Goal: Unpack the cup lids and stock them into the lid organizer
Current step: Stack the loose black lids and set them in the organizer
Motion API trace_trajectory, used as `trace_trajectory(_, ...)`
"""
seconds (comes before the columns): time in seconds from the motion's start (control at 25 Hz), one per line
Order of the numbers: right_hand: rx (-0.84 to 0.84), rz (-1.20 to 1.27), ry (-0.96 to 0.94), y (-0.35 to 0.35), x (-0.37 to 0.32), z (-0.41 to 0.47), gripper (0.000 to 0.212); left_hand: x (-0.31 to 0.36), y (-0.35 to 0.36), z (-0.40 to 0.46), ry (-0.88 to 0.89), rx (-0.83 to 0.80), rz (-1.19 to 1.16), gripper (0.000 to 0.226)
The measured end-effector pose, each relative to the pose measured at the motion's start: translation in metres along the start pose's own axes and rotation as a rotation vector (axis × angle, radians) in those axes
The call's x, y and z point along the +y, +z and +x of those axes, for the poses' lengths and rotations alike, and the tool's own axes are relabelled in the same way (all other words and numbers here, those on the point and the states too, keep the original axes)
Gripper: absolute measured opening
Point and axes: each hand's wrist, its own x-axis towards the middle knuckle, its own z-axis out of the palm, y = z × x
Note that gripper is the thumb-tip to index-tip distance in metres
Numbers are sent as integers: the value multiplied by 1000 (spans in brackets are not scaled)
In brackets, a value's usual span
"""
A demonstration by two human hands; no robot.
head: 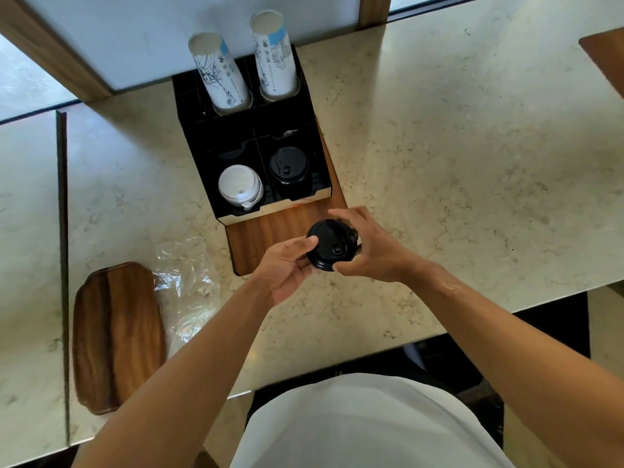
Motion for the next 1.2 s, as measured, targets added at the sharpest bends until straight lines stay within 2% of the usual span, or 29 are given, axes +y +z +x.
trace_trajectory(0.12, 55, 144, 102, 10, -6, 2, 86, 2, -5, -2, 23, 24, -42, 18)
trace_trajectory(0.28, 170, 604, 356, 19, -11, 10, 57, 7, -9, -7, 82, 0, -65, 20)
trace_trajectory(0.4, 158, 677, 377, 20, -10, 14, 44, 10, -11, -10, 121, 27, -39, 27)
trace_trajectory(0.56, 186, 818, 397, 22, -17, 22, 39, 16, -12, -12, 136, 75, -48, 32)
trace_trajectory(0.88, 153, 786, 405, 15, -35, 51, 31, 49, -12, -6, 265, 183, 170, 17)
trace_trajectory(1.08, 261, 738, 400, -1, -53, 77, 31, 79, -5, 17, 383, 426, 321, 22)
trace_trajectory(1.2, 369, 667, 420, -4, -62, 95, 33, 93, -1, 33, 442, 460, 410, 13)
